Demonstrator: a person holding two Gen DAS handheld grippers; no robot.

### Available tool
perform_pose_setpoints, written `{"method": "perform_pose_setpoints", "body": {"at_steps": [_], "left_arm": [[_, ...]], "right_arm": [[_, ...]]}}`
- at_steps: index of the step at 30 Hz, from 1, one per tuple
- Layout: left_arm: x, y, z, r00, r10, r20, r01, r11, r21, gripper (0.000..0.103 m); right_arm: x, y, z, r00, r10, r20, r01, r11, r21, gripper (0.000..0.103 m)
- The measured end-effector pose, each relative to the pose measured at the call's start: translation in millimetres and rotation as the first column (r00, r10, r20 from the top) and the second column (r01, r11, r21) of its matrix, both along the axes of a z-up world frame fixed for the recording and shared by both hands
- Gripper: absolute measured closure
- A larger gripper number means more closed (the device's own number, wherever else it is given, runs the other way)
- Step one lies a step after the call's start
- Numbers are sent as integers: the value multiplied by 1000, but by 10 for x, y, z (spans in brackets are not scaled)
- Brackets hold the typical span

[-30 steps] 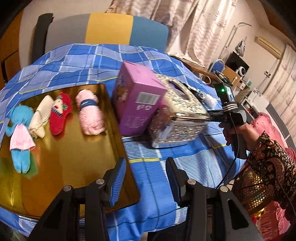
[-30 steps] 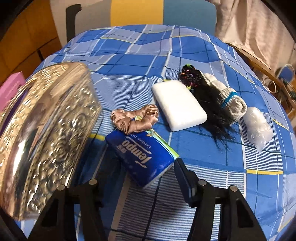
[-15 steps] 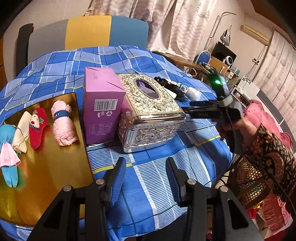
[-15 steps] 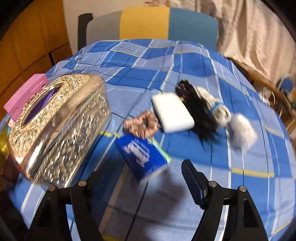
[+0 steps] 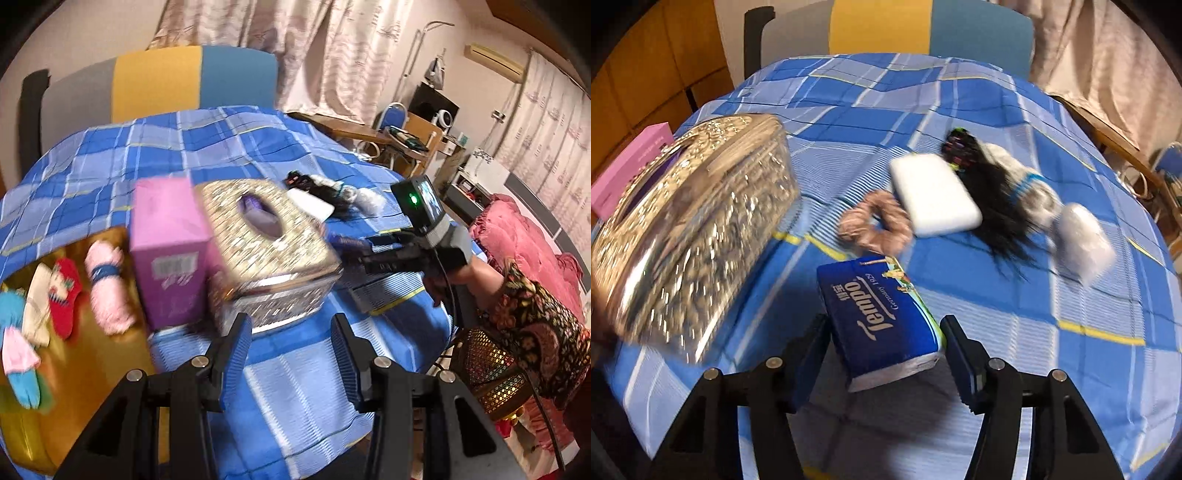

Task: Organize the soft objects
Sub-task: 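Grasp the blue Tempo tissue pack with the right tool and lift, then grasp the brown satin scrunchie with the left tool while the right tool holds the tissue pack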

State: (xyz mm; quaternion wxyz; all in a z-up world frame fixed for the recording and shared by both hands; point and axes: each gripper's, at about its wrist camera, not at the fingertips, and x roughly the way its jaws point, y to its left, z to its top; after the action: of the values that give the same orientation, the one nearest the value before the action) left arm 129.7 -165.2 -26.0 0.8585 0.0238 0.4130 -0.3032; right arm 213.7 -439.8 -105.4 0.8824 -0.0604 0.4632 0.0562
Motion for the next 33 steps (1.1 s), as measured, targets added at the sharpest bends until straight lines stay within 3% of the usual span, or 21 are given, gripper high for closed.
{"method": "perform_pose_setpoints", "body": {"at_steps": [4, 6, 9, 12, 14, 18, 21, 26, 28, 33], "left_arm": [[108, -284, 130, 999, -34, 27, 34, 999, 11, 58], [220, -539, 203, 999, -38, 35, 36, 998, 47, 58], [391, -942, 276, 997, -70, 21, 68, 994, 91, 58], [632, -1424, 248, 991, -125, -44, 131, 980, 151, 58], [783, -1722, 159, 986, -153, -62, 163, 963, 217, 58], [1173, -2140, -202, 988, -106, -113, 139, 928, 346, 58], [1435, -2312, -453, 988, -54, -146, 108, 914, 392, 58], [1770, -2426, -855, 983, 59, -171, 35, 865, 501, 58], [1864, -2415, -992, 967, 83, -240, 41, 880, 473, 58], [1927, -2414, -1117, 964, 109, -242, 12, 893, 450, 56]], "right_arm": [[-179, -383, -31, 990, -141, -15, 140, 990, -20, 41], [-236, -608, -96, 973, -225, -41, 227, 973, 42, 42], [-241, -804, -127, 961, -267, -78, 277, 945, 173, 42], [-238, -800, -73, 961, -267, -69, 275, 944, 180, 42], [-239, -806, -101, 956, -278, -98, 292, 940, 177, 42], [-176, -863, -117, 952, -284, -115, 301, 938, 171, 42], [-168, -845, -136, 949, -287, -129, 308, 931, 194, 43], [-180, -918, -139, 942, -300, -150, 330, 913, 242, 43], [-176, -941, -139, 940, -302, -156, 334, 908, 254, 43], [-175, -931, -149, 940, -300, -164, 335, 902, 272, 43]]}}
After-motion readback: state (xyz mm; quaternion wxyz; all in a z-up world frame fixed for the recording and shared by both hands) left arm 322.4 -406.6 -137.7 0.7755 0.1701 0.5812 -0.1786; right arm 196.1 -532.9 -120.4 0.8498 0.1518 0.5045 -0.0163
